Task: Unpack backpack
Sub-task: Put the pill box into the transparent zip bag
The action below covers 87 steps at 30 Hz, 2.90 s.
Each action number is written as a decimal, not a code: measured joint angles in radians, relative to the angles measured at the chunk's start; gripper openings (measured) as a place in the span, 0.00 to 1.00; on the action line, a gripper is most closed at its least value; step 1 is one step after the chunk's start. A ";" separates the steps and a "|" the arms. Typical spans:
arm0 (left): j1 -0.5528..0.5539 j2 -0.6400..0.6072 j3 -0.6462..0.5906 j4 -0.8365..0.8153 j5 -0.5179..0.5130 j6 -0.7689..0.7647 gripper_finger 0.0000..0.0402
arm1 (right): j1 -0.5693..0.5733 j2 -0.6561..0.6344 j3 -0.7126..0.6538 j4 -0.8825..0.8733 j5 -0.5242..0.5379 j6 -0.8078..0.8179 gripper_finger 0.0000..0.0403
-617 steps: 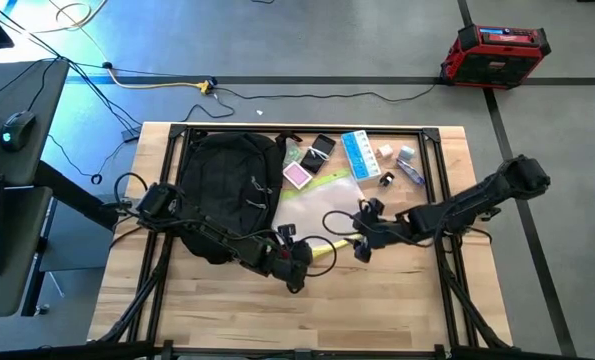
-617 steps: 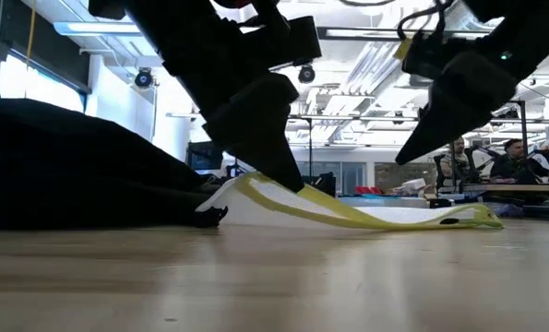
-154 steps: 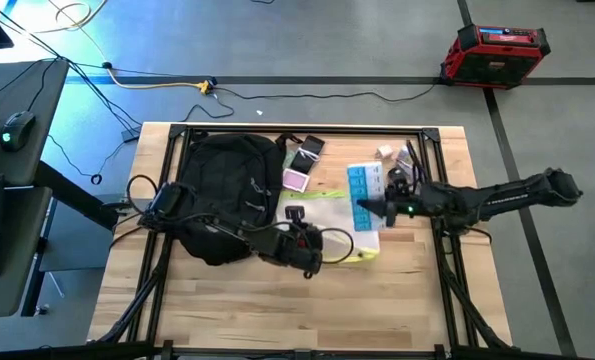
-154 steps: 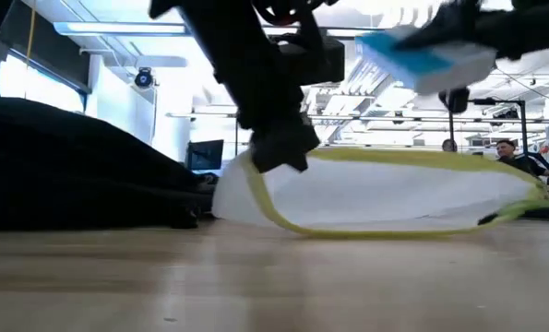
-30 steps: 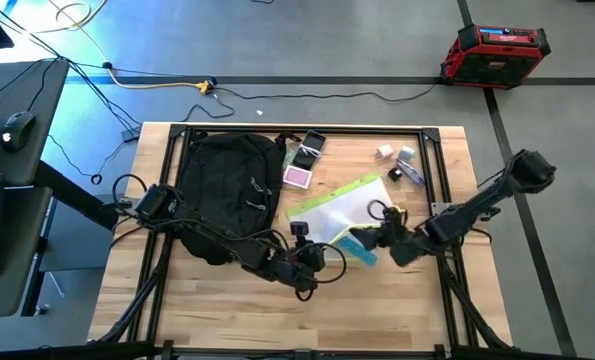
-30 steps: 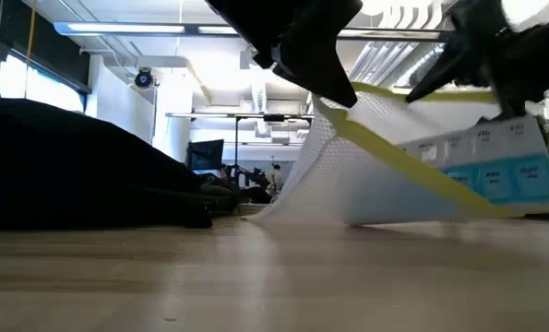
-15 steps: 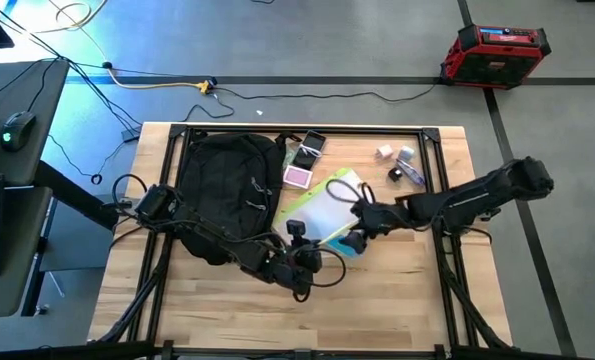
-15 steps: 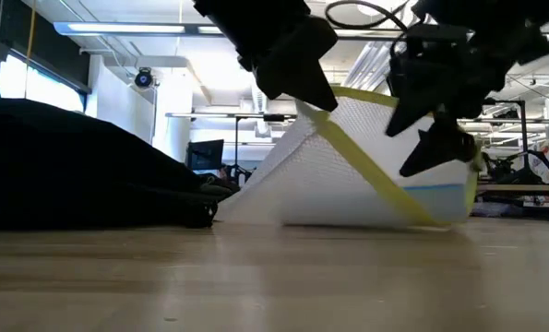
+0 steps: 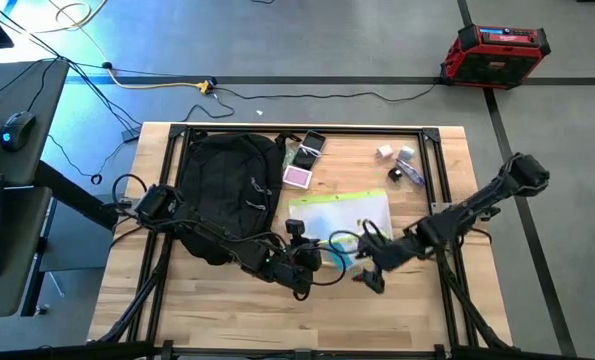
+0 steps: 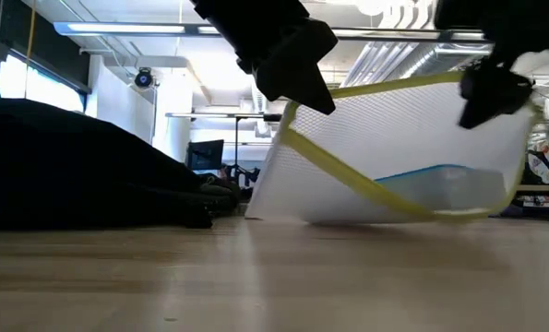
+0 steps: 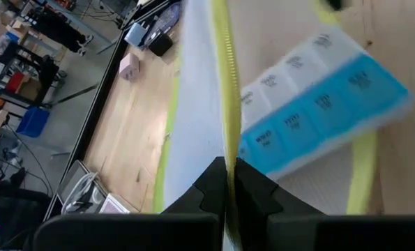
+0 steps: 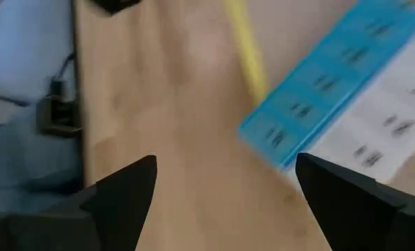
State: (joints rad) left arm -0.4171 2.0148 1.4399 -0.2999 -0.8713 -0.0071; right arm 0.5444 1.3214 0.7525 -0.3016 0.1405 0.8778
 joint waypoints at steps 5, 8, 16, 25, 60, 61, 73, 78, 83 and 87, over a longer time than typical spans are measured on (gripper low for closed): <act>0.000 0.000 0.000 0.007 0.001 -0.001 0.00 | 0.086 0.108 0.000 0.003 0.142 0.053 0.82; 0.000 0.000 0.000 0.007 0.001 -0.008 0.00 | 0.076 0.177 0.000 0.005 0.164 0.031 0.82; 0.000 0.000 0.000 0.007 0.014 -0.010 0.00 | -0.028 0.263 0.004 0.066 0.133 -0.072 0.82; 0.001 0.000 -0.001 0.012 0.020 -0.009 0.00 | -0.059 0.263 0.000 -0.197 0.467 0.281 0.82; -0.003 0.000 0.000 0.001 0.029 -0.014 0.00 | -0.029 0.263 0.215 -0.450 0.295 0.077 0.82; -0.004 0.000 0.000 0.002 0.030 -0.015 0.00 | -0.021 0.263 0.215 -0.434 0.294 0.049 0.82; -0.014 -0.005 0.111 -0.157 0.188 -0.149 0.00 | -0.110 0.308 0.217 -0.610 0.483 0.412 0.82; -0.013 -0.020 0.123 -0.200 0.189 -0.149 0.00 | -0.142 0.317 0.213 -0.336 0.383 0.072 0.82; -0.010 -0.039 0.125 -0.258 0.044 -0.155 0.00 | -0.145 0.316 0.213 -0.166 0.254 -0.240 0.82; -0.006 -0.039 0.125 -0.274 -0.019 -0.149 0.00 | -0.138 0.316 0.213 -0.077 0.122 -0.384 0.82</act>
State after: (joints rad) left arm -0.4229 1.9755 1.5646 -0.5736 -0.8906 -0.1558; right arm 0.4068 1.6379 0.9657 -0.3787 0.2625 0.4935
